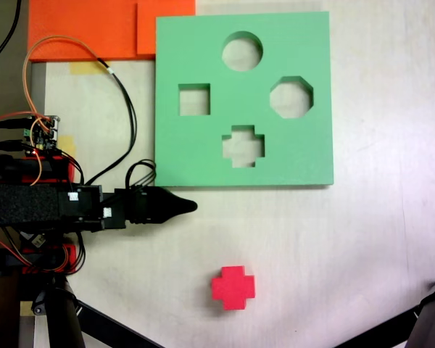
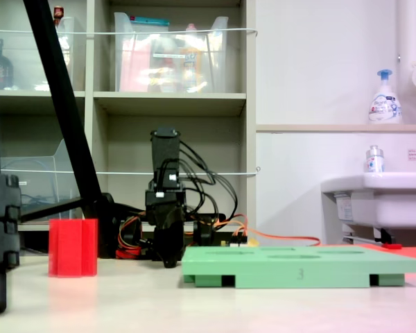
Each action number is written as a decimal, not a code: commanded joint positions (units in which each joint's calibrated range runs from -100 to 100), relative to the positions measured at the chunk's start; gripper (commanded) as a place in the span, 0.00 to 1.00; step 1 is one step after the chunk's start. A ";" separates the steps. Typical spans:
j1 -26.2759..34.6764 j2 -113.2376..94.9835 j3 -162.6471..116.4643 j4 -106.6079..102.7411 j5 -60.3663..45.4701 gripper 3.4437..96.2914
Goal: Put the cross columnar block into the corresponding hole
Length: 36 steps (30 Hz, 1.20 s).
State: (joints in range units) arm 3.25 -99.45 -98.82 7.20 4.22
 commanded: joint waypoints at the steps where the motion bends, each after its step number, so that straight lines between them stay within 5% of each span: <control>1: 0.00 -0.55 -1.18 -5.99 -0.39 0.49; 22: -0.24 -0.55 -1.18 -6.18 0.00 0.49; 30: -4.64 -0.55 -1.18 -5.13 22.91 0.52; 36: -7.18 -0.55 -1.18 -5.51 28.77 0.51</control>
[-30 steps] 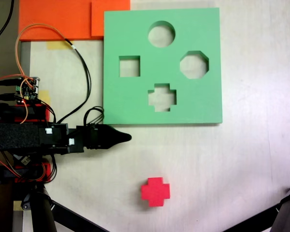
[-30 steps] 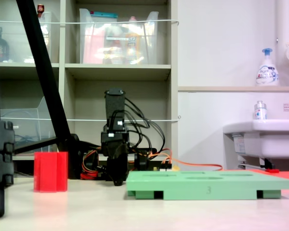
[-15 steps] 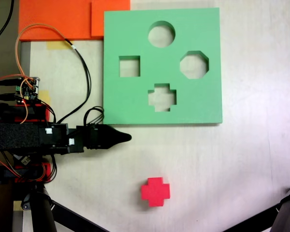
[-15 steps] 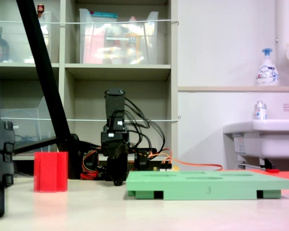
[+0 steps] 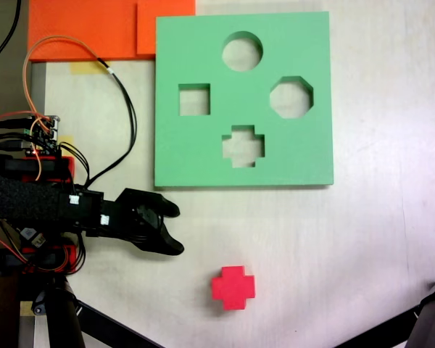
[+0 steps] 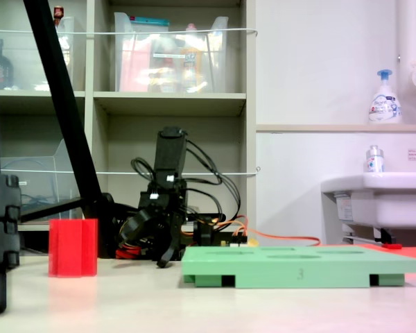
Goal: Put the cross columnar block into the corresponding hole
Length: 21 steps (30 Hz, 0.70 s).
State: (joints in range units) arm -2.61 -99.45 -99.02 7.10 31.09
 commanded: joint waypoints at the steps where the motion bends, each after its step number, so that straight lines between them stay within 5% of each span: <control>1: -2.05 -0.55 -0.98 -10.32 3.52 0.50; 6: -2.20 -0.55 31.32 -59.34 9.77 0.49; 12: -2.20 23.61 79.78 -99.39 10.26 0.47; 21: -2.00 44.84 115.77 -107.10 10.26 0.47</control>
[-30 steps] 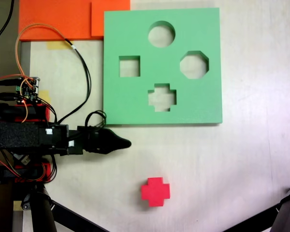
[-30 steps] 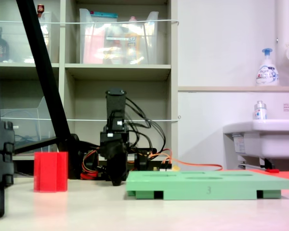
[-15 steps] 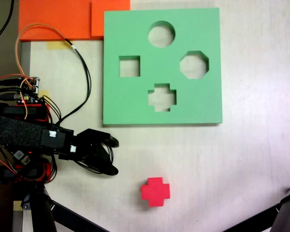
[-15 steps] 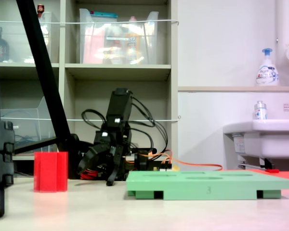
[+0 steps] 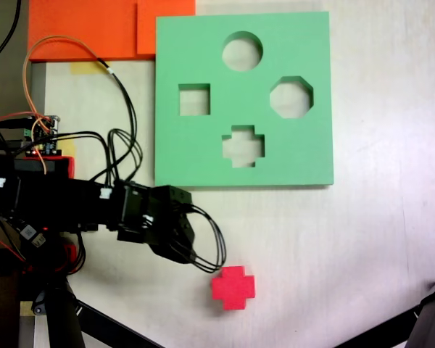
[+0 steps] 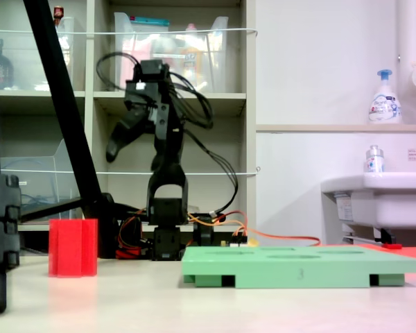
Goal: Put the cross columnar block into the corresponding hole
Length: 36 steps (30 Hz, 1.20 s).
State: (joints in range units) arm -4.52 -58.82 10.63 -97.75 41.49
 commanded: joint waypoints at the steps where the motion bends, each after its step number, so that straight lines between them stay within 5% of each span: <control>1: -0.24 4.77 6.82 -2.25 -0.15 0.47; 9: -3.08 16.37 9.31 -2.25 -1.81 0.47; 14: -4.40 28.10 15.29 -2.25 -4.93 0.72; 19: -5.71 36.20 16.09 -2.25 -5.86 0.84; 36: -7.91 55.75 18.38 -0.90 -6.69 0.85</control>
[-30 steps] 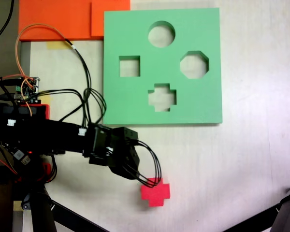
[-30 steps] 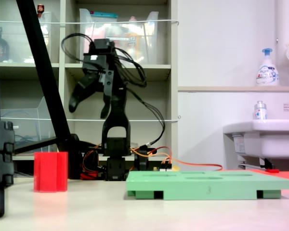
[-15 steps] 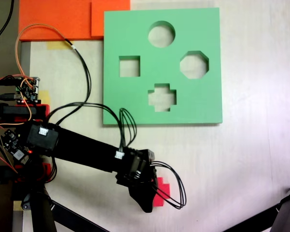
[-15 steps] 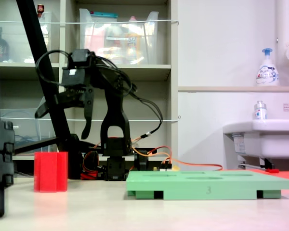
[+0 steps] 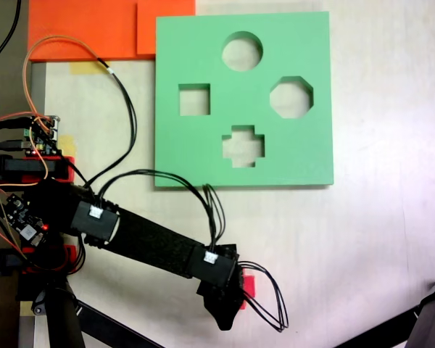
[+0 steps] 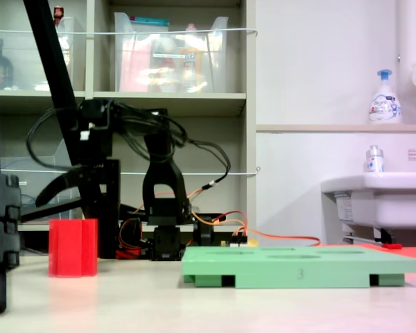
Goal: Put the cross columnar block into the corresponding hole
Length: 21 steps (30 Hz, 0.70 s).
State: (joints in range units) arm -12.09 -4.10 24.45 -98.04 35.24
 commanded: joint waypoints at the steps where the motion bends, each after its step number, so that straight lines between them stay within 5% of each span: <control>1: -0.34 2.01 4.96 -0.32 -0.44 0.85; 13: -0.34 11.79 5.86 2.76 -0.59 0.83; 21: -0.34 12.34 5.66 3.63 -0.54 0.48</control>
State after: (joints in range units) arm -12.43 8.48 29.15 -95.50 35.04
